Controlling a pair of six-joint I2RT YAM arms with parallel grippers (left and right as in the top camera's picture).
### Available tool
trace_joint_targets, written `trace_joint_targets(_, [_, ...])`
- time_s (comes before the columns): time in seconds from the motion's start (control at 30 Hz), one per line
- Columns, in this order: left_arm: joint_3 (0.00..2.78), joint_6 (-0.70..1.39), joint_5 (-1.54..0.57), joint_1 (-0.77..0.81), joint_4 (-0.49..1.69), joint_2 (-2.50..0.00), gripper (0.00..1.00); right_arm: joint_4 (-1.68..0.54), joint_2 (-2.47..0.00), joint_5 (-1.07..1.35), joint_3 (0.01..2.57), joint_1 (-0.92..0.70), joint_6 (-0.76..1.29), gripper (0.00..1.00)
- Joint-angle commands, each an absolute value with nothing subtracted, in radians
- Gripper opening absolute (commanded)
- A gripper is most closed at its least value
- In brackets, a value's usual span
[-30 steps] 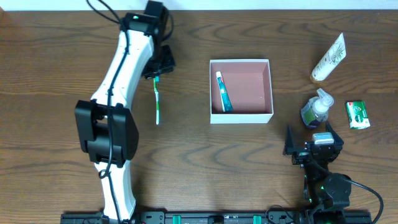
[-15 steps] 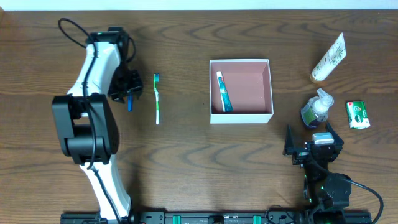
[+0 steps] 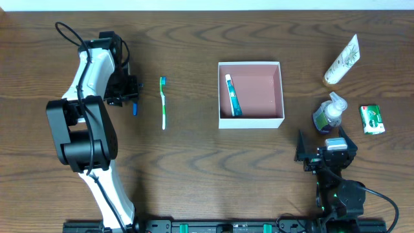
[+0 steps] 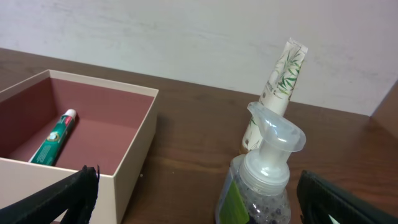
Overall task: Pack container
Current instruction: 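Move the left gripper over the blue razor, then lower the left gripper and grasp the blue razor handle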
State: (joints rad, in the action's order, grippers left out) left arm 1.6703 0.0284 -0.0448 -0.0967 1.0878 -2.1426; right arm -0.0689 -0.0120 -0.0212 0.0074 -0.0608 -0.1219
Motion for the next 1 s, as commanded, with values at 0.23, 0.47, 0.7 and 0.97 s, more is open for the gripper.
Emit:
trace_joint_targets(0.23, [1.634, -0.049, -0.034, -0.1, 1.039, -2.155, 0.46, -0.072, -0.006, -0.018, 0.006, -0.051, -0.136, 0.99])
trace_joint_targets(0.47, [1.633, -0.049, -0.034, -0.1, 0.996, -2.162, 0.46, -0.072, -0.006, -0.018, 0.006, -0.051, -0.136, 0.99])
trace_joint_targets(0.7, [1.633, -0.049, -0.05, -0.1, 0.976, -2.17, 0.46, -0.072, -0.006, -0.018, 0.006, -0.051, -0.136, 0.99])
trace_joint_targets(0.97, [1.631, -0.048, -0.064, -0.099, 0.955, -2.17, 0.45, -0.072, -0.006, -0.018, 0.006, -0.051, -0.136, 0.99])
